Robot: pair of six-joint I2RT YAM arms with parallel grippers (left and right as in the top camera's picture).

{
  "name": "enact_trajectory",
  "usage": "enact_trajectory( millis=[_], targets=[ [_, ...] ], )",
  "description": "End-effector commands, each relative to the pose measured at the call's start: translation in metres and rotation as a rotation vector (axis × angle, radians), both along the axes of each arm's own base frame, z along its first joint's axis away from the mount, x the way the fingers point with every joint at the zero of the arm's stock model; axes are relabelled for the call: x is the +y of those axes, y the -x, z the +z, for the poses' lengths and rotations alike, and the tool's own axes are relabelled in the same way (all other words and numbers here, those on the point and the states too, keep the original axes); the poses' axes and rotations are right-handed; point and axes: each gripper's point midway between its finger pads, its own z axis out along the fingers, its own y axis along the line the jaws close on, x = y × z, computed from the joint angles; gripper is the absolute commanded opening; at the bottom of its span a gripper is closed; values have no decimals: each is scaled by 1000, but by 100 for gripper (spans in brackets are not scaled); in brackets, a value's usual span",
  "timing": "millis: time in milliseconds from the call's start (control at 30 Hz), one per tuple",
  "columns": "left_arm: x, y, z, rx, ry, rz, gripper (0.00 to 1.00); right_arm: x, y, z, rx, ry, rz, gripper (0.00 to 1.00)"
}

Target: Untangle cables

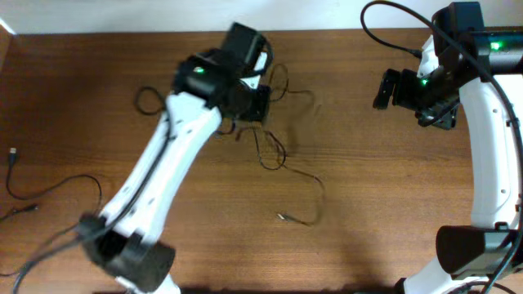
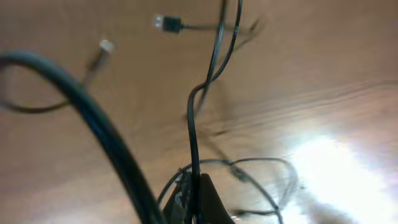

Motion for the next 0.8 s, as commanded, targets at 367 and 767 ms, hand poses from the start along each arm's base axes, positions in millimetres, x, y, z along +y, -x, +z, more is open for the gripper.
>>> enact_trajectory(
  millis=[367, 767],
  targets=[
    [-34, 48, 127, -235, 292, -307, 0, 98, -16, 20, -120, -302, 271, 99],
    [-7, 77, 288, -628, 558, -274, 0, 136, -49, -17, -84, -368, 301, 96]
  ],
)
